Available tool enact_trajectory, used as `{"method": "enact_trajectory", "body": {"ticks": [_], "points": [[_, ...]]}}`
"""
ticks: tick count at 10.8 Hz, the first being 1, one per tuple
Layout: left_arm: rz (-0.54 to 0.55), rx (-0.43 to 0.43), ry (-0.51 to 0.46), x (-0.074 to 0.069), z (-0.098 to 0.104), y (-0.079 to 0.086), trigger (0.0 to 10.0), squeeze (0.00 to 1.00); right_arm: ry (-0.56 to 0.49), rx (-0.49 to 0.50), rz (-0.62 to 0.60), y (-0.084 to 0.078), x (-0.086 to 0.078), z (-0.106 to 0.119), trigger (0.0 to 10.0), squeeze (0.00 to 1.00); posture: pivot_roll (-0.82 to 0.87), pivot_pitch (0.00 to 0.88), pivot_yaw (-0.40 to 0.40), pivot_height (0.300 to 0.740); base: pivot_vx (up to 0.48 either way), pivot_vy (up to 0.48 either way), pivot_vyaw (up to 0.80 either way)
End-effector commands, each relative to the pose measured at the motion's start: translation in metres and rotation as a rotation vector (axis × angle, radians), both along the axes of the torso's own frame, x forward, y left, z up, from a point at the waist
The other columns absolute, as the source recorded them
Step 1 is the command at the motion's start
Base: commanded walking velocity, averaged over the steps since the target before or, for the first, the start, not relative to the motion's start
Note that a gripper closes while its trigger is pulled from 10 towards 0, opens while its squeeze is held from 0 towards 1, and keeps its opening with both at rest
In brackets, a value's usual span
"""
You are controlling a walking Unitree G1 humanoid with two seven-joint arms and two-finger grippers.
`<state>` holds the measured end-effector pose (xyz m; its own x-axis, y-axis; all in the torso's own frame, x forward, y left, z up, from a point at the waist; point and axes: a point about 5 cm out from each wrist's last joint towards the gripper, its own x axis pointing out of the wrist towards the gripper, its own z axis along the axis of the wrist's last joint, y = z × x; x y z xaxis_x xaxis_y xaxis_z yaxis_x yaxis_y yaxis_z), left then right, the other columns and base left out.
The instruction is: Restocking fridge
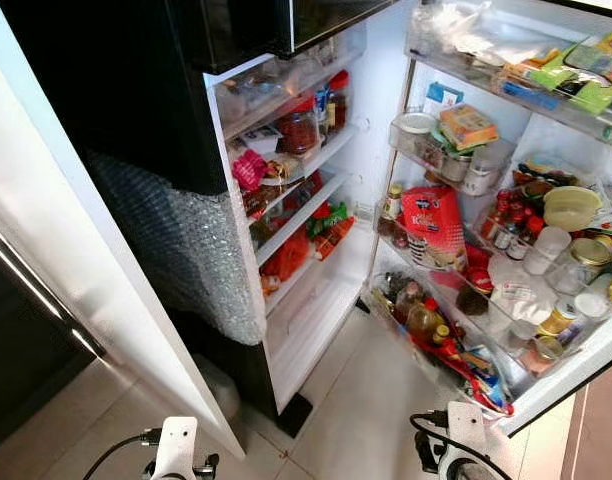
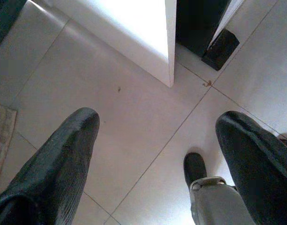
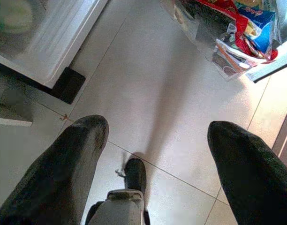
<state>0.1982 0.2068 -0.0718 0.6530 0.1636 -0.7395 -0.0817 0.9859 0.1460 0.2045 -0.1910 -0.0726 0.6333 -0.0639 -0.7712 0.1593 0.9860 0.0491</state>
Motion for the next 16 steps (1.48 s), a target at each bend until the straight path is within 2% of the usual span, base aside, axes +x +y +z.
{"method": "enact_trajectory", "body": {"ticks": [1, 5, 7, 9, 10, 13, 15, 16], "points": [[0.013, 0.001, 0.037, -0.007, -0.004, 0.003, 10.0, 0.0, 0.004, -0.001, 0.027, 0.001, 0.002, 0.001, 10.0, 0.0, -0.05, 0.0, 0.033, 0.74, 0.0, 0.0, 0.0], [-0.023, 0.006, 0.059, -0.007, -0.005, 0.0, 10.0, 0.0, 0.023, -0.007, 0.015, 0.002, -0.001, -0.001, 10.0, 0.0, -0.06, 0.0, 0.048, 0.74, 0.0, 0.0, 0.0], [-0.047, 0.016, 0.07, -0.011, -0.007, 0.0, 10.0, 0.0, 0.03, -0.067, -0.036, -0.001, -0.003, -0.002, 10.0, 0.0, -0.06, 0.0, 0.049, 0.74, 0.0, 0.0, 0.0], [-0.038, 0.022, 0.076, -0.016, -0.008, 0.002, 10.0, 0.0, 0.034, -0.194, -0.254, -0.01, -0.01, -0.002, 10.0, 0.0, -0.06, 0.0, 0.05, 0.74, 0.0, 0.0, 0.0], [-0.039, 0.024, 0.077, -0.016, -0.008, 0.002, 10.0, 0.0, 0.055, -0.237, -0.307, -0.011, -0.012, -0.003, 10.0, 0.0, -0.06, 0.0, 0.05, 0.74, 0.0, 0.0, 0.0], [-0.043, 0.025, 0.073, -0.012, -0.007, 0.0, 10.0, 0.0, 0.081, -0.316, -0.303, -0.014, -0.013, -0.001, 10.0, 0.0, -0.06, 0.0, 0.046, 0.74, 0.0, 0.0, 0.0], [-0.041, 0.028, 0.069, -0.01, -0.006, 0.0, 10.0, 0.0, 0.12, -0.435, -0.387, -0.015, -0.015, 0.001, 10.0, 0.0, -0.07, 0.0, 0.044, 0.74, 0.0, 0.0, 0.0], [-0.04, 0.028, 0.067, -0.009, -0.006, 0.0, 10.0, 0.0, 0.143, -0.516, -0.45, -0.099, -0.04, 0.011, 10.0, 0.0, -0.07, 0.0, 0.043, 0.74, 0.0, 0.0, 0.0]]}}
